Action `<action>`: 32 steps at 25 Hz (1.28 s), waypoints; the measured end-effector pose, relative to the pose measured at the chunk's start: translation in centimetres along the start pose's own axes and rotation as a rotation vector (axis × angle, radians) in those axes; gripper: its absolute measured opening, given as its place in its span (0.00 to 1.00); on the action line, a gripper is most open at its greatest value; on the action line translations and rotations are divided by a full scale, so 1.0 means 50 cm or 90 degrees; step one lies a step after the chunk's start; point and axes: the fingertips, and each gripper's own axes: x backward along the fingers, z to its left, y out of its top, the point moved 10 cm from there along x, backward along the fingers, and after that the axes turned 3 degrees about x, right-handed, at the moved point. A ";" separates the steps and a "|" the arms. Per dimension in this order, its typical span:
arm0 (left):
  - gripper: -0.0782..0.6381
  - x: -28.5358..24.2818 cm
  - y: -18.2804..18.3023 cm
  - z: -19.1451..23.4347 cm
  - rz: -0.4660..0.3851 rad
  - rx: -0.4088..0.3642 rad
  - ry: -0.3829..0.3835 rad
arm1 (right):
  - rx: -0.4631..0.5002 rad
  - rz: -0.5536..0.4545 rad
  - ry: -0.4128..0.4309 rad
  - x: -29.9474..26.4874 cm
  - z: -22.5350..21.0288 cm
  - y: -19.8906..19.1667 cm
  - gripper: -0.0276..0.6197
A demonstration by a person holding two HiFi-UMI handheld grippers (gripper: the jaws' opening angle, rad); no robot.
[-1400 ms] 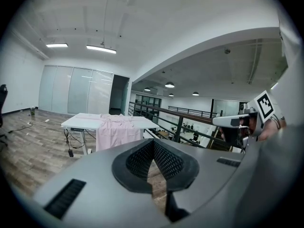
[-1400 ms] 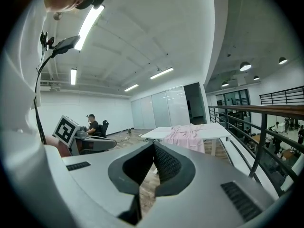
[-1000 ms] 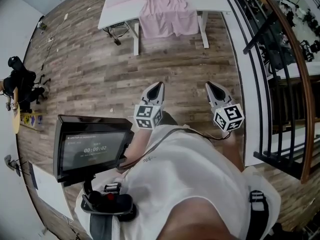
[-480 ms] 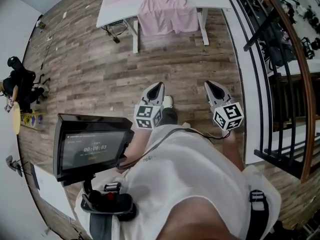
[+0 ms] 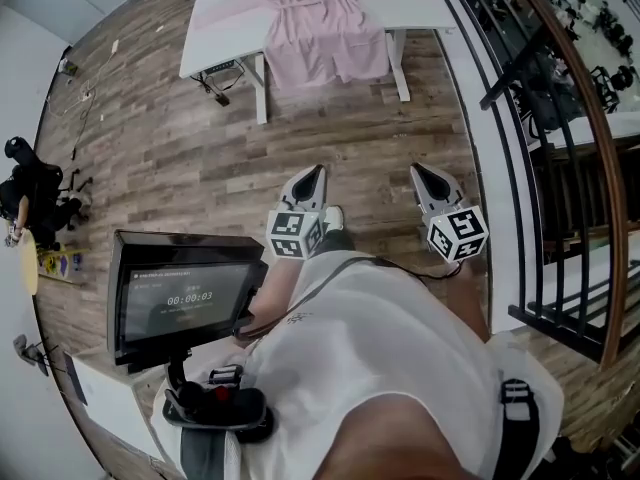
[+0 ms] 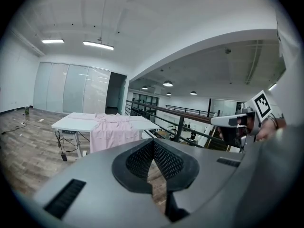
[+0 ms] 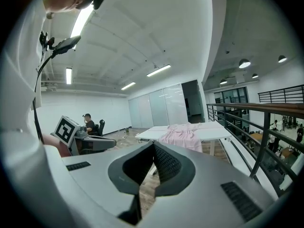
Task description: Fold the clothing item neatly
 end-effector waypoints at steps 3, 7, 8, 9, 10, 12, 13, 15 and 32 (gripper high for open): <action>0.11 -0.049 0.030 0.053 0.005 -0.001 -0.006 | -0.001 -0.001 -0.006 -0.071 -0.020 0.030 0.05; 0.11 -0.108 0.076 0.123 0.011 -0.005 -0.021 | -0.001 0.003 -0.013 -0.160 -0.034 0.063 0.05; 0.11 -0.117 0.084 0.136 0.010 -0.006 -0.023 | -0.002 0.004 -0.015 -0.175 -0.037 0.067 0.05; 0.11 -0.124 0.090 0.143 0.009 -0.007 -0.024 | -0.002 0.002 -0.018 -0.184 -0.039 0.070 0.05; 0.11 -0.128 0.093 0.147 0.006 -0.009 -0.025 | -0.002 -0.001 -0.021 -0.187 -0.041 0.072 0.05; 0.11 -0.132 0.097 0.148 0.002 -0.011 -0.025 | 0.000 -0.008 -0.025 -0.184 -0.043 0.074 0.05; 0.11 -0.133 0.098 0.147 -0.001 -0.013 -0.026 | 0.002 -0.012 -0.026 -0.182 -0.044 0.074 0.05; 0.11 -0.137 0.101 0.150 -0.007 -0.020 -0.029 | 0.006 -0.018 -0.029 -0.186 -0.046 0.074 0.05; 0.11 -0.240 0.160 0.413 -0.003 -0.014 -0.037 | 0.000 0.003 -0.048 -0.446 -0.028 0.112 0.05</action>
